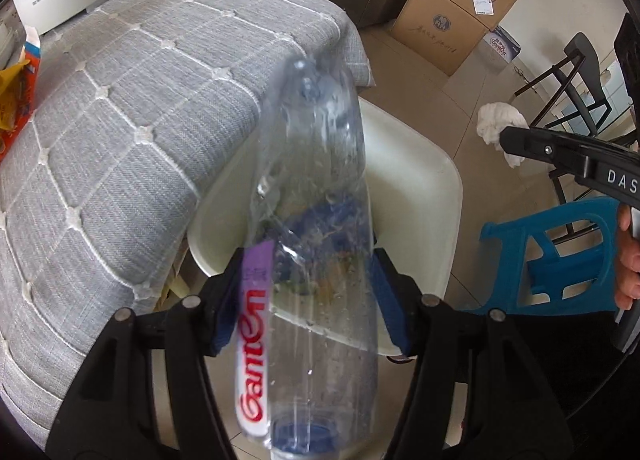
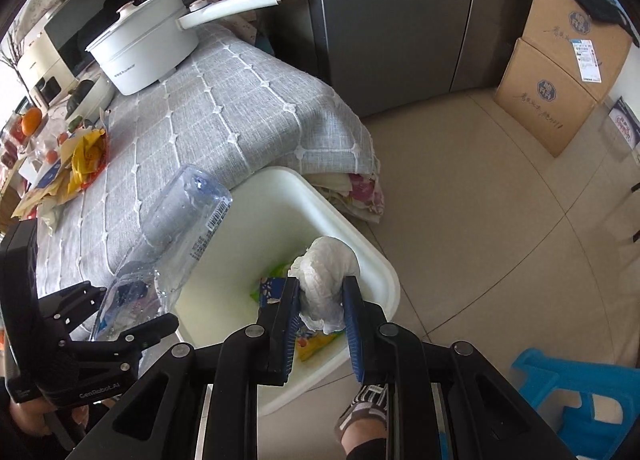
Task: Collect trash
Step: 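Drop the bottle into the white bin with the left gripper while the right gripper drops the tissue, then move the left gripper back to the table and grasp the crumpled white cloth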
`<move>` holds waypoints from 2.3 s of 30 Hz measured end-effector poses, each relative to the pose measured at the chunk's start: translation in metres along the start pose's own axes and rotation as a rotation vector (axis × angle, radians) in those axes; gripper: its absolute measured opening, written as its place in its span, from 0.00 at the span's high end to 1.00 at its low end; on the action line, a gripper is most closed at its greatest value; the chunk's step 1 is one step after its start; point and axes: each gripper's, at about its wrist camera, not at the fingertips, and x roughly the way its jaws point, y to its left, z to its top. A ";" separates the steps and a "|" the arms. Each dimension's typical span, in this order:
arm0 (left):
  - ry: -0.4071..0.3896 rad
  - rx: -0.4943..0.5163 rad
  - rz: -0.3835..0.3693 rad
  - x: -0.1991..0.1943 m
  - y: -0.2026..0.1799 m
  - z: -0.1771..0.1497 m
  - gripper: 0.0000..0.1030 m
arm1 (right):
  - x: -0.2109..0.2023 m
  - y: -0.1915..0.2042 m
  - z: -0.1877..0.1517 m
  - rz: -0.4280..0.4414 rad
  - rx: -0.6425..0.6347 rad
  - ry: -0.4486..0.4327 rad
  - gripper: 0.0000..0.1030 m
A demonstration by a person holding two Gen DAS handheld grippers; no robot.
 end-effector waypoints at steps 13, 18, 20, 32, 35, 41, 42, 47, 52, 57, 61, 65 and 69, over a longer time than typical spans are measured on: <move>-0.079 0.033 0.146 -0.031 0.006 -0.006 0.01 | 0.001 0.002 0.002 0.008 -0.005 0.002 0.78; -0.095 0.053 0.209 -0.038 0.007 -0.011 0.01 | 0.005 0.010 0.004 0.011 -0.014 0.015 0.78; -0.103 0.056 0.230 -0.044 0.009 -0.016 0.01 | 0.007 0.015 0.005 0.011 -0.020 0.019 0.77; -0.133 0.016 0.265 -0.073 0.036 -0.035 0.01 | 0.010 0.037 0.014 0.041 0.004 0.013 0.37; -0.138 0.008 0.274 -0.077 0.040 -0.039 0.01 | 0.010 0.045 0.016 0.045 -0.002 0.014 0.36; -0.150 -0.011 0.289 -0.087 0.051 -0.045 0.01 | 0.013 0.061 0.018 0.049 -0.021 0.024 0.36; -0.152 -0.015 0.292 -0.089 0.053 -0.046 0.01 | 0.013 0.064 0.018 0.050 -0.025 0.023 0.36; -0.157 -0.046 0.305 -0.097 0.067 -0.051 0.01 | 0.013 0.079 0.019 0.042 -0.049 0.018 0.34; -0.174 -0.137 0.305 -0.112 0.095 -0.054 0.01 | 0.013 0.099 0.023 0.036 -0.079 0.002 0.28; -0.236 -0.224 0.396 -0.126 0.136 -0.053 0.01 | 0.015 0.122 0.025 0.034 -0.117 -0.007 0.26; -0.318 -0.343 0.489 -0.131 0.183 -0.053 0.01 | 0.019 0.137 0.028 0.047 -0.123 -0.003 0.26; -0.374 -0.494 0.523 -0.124 0.229 -0.053 0.01 | 0.022 0.149 0.033 0.069 -0.121 0.002 0.26; -0.409 -0.584 0.505 -0.114 0.259 -0.049 0.10 | 0.026 0.160 0.039 0.094 -0.108 0.012 0.26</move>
